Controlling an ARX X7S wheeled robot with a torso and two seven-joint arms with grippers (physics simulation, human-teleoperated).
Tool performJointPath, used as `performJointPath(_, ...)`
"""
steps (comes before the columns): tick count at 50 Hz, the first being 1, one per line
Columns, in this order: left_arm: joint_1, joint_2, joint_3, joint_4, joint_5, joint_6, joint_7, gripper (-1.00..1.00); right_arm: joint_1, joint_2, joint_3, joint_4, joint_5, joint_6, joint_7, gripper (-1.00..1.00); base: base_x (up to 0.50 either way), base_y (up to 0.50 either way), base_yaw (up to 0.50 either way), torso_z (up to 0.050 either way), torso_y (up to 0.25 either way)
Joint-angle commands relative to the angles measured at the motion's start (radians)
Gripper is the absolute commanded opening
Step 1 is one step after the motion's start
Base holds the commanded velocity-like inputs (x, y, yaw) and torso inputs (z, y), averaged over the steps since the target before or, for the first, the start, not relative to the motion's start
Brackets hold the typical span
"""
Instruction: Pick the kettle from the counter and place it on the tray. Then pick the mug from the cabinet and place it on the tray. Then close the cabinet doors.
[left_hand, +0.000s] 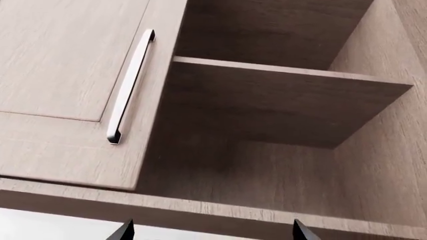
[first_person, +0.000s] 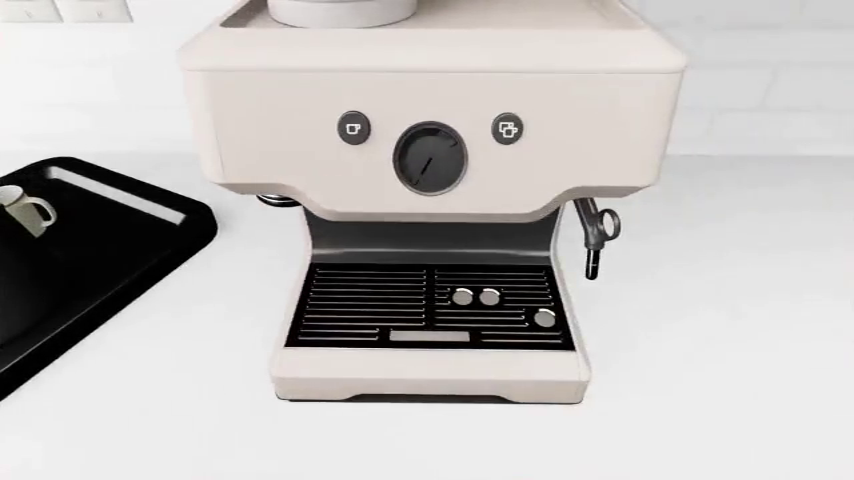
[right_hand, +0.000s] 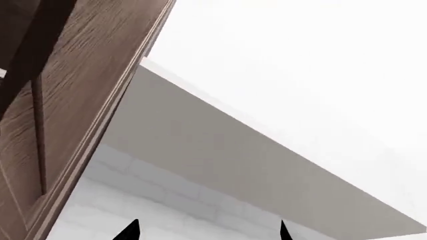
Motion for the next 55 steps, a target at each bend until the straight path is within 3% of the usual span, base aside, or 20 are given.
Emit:
performJointPath(1,0.023,-0.014,-0.026,0.003,-0.018,0.008,0.005,1.0,0.044,-0.212,0.062,0.071,-0.51,0.08,-0.471,1.0,0.0,0.0,0.0,0.0,0.0)
performJointPath(5,0.045,-0.021,-0.058,0.005,-0.022,0.01,0.014,1.0,0.044,-0.329,0.023,0.076,-0.752,0.08,-0.646,1.0,0.0,0.0,0.0,0.0,0.0)
performJointPath(9,0.054,-0.04,-0.09,-0.001,-0.03,0.009,0.033,1.0,0.044,-0.415,0.045,0.191,-0.617,0.08,-0.514,1.0,0.0,0.0,0.0,0.0,0.0)
performJointPath(19,0.102,-0.072,-0.181,-0.012,-0.039,-0.004,0.068,1.0,0.044,-0.601,0.062,0.313,-0.817,0.08,-0.647,1.0,0.0,0.0,0.0,0.001,0.0)
performJointPath(26,0.119,-0.084,-0.206,0.008,-0.063,-0.008,0.084,1.0,0.044,-0.673,0.101,0.472,-0.719,0.079,-0.548,1.0,0.0,0.0,0.0,0.001,0.0)
performJointPath(32,0.126,-0.08,-0.211,0.017,-0.076,-0.007,0.092,1.0,0.044,-0.741,0.097,0.546,-0.884,0.08,-0.632,1.0,0.0,0.0,0.0,0.002,0.0)
performJointPath(39,0.166,-0.077,-0.259,0.011,-0.085,-0.02,0.114,1.0,0.044,-0.897,0.207,0.605,-1.242,0.08,-0.921,1.0,0.0,0.0,0.0,0.001,0.0)
performJointPath(45,0.192,-0.075,-0.293,0.013,-0.097,-0.026,0.124,1.0,0.044,-1.023,0.227,0.638,-1.66,0.06,-1.264,1.0,0.0,0.0,0.0,0.0,0.0)
performJointPath(50,0.2,-0.078,-0.301,0.014,-0.109,-0.028,0.13,1.0,0.044,-1.027,0.257,0.702,-1.545,0.019,-1.175,1.0,0.0,0.0,0.0,0.002,0.0)
performJointPath(53,0.187,-0.087,-0.283,0.012,-0.119,-0.019,0.124,1.0,0.044,-1.023,0.35,0.762,-1.267,0.061,-0.954,1.0,0.0,0.0,0.0,0.003,0.0)
performJointPath(55,0.176,-0.091,-0.27,0.012,-0.122,-0.014,0.121,1.0,0.044,-1.006,0.341,0.798,-1.137,0.034,-0.86,1.0,0.01,0.0,0.0,0.0,0.0)
